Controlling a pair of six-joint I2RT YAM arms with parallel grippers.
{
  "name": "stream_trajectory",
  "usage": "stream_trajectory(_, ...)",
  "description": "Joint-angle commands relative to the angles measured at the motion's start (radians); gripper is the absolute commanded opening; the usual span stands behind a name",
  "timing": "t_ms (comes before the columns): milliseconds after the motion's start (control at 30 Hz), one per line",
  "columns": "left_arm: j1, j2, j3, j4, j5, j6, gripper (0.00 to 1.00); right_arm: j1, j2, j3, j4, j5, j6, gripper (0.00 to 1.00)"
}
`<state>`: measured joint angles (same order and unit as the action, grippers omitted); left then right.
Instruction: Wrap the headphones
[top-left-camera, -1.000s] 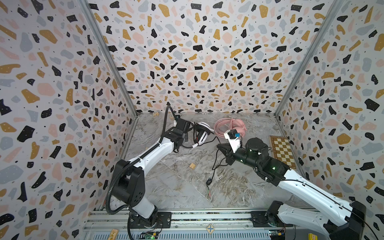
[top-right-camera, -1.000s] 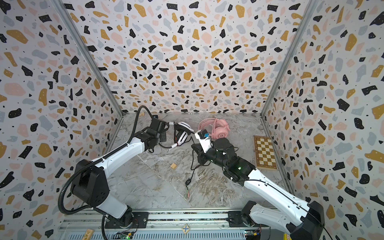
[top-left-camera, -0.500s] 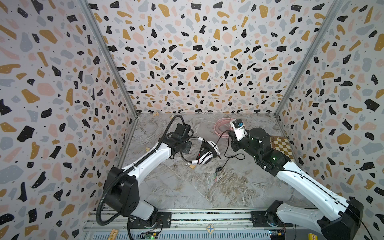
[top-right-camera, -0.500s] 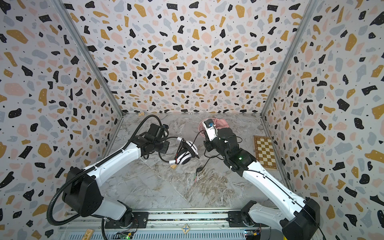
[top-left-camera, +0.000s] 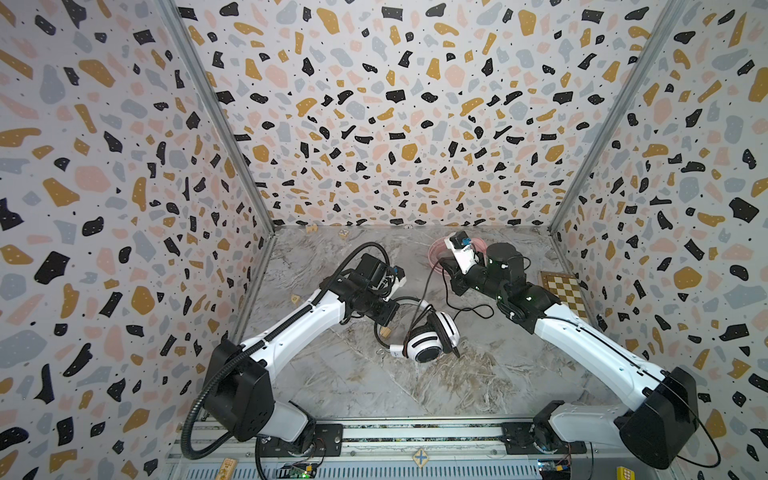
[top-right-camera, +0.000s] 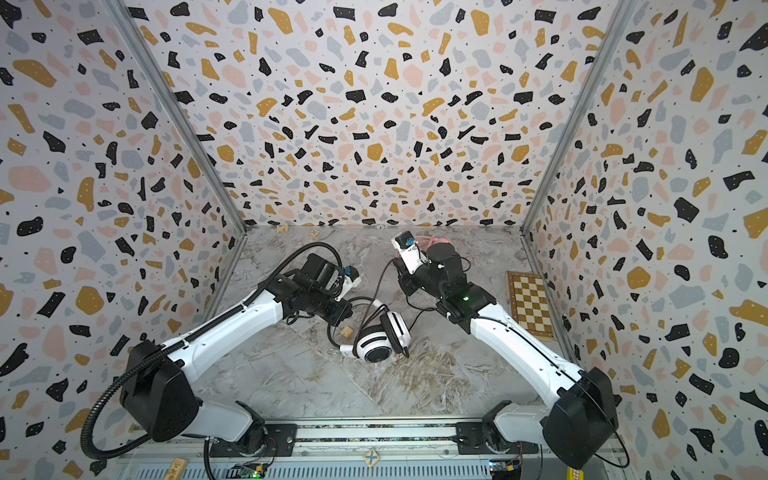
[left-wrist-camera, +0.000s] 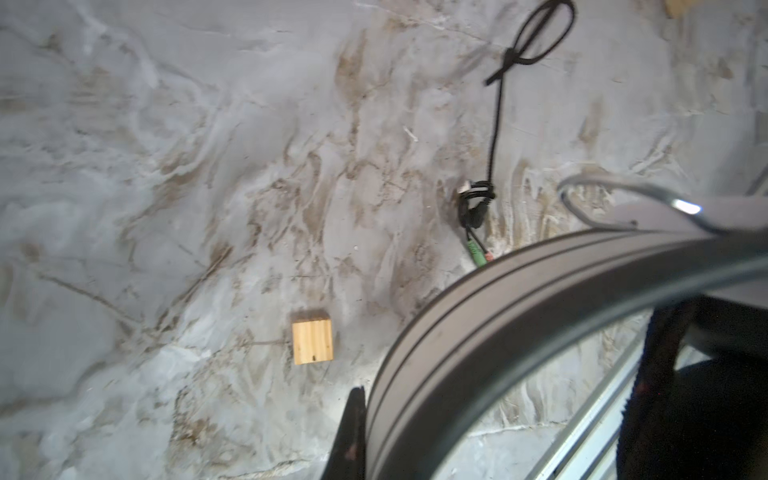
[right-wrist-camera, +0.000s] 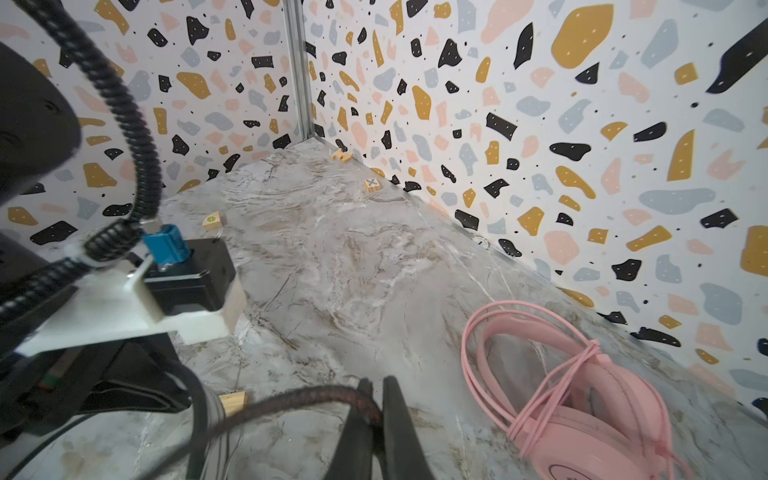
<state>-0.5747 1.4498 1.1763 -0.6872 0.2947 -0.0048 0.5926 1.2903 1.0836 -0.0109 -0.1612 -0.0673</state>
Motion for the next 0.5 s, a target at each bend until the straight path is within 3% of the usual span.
stream_trajectory(0,-0.007,-0.070,0.009,0.058,0.156,0.013,0.00,-0.032,-0.010,-0.010,0.067,-0.023,0.028,0.08)
stream_trajectory(100,-0.005,-0.090,0.013,0.094,0.177,-0.008,0.00,-0.040,0.000,-0.057,0.091,-0.057,0.067,0.08)
stream_trajectory(233,-0.005,-0.095,0.015,0.171,0.312,-0.058,0.00,-0.041,0.038,-0.106,0.126,-0.133,0.114,0.08)
stream_trajectory(467,0.010,-0.135,0.037,0.289,0.333,-0.153,0.00,-0.042,0.014,-0.238,0.244,-0.184,0.220,0.08)
